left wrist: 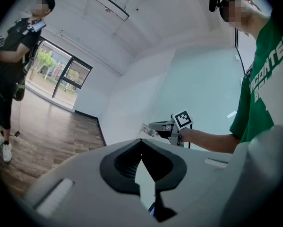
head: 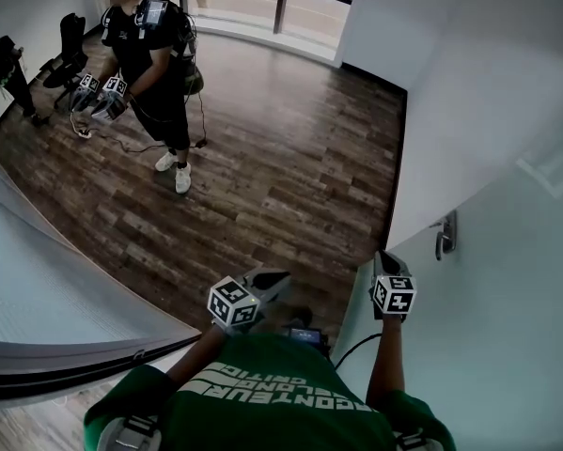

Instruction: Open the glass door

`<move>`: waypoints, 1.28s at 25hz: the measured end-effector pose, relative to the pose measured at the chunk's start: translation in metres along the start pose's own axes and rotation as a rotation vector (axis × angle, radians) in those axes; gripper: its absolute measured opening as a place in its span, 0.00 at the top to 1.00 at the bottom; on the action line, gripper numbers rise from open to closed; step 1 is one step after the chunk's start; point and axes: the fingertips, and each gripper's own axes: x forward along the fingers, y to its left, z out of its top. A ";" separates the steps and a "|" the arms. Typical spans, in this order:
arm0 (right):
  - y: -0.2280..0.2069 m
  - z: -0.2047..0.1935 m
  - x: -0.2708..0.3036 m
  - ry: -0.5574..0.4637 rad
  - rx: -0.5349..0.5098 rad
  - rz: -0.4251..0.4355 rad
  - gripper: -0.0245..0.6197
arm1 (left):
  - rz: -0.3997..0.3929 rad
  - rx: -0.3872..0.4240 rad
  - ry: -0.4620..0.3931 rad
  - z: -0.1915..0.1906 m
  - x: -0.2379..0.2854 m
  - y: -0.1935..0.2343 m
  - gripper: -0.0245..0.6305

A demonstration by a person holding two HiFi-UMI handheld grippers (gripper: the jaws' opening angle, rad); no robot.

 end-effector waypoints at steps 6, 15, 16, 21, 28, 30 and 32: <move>0.080 0.002 -0.026 -0.041 -0.051 0.078 0.97 | 0.001 -0.013 -0.018 0.000 -0.029 -0.001 0.94; 0.141 0.001 -0.037 -0.059 -0.079 0.172 0.97 | -0.004 -0.012 -0.016 0.001 -0.046 -0.003 0.94; 0.143 0.003 -0.037 -0.064 -0.076 0.183 0.97 | 0.004 -0.010 -0.023 0.004 -0.047 -0.002 0.94; 0.144 0.008 -0.036 -0.079 -0.089 0.221 0.97 | 0.043 -0.024 -0.064 0.011 -0.043 0.002 0.94; 0.104 0.001 -0.053 -0.113 -0.075 0.234 0.97 | 0.041 -0.049 -0.088 0.006 0.001 -0.016 0.94; 0.092 -0.008 -0.057 -0.109 -0.062 0.237 0.97 | 0.027 -0.051 -0.087 0.005 0.016 -0.027 0.94; 0.085 -0.016 -0.061 -0.104 -0.069 0.248 0.97 | 0.017 -0.050 -0.079 0.003 0.031 -0.037 0.94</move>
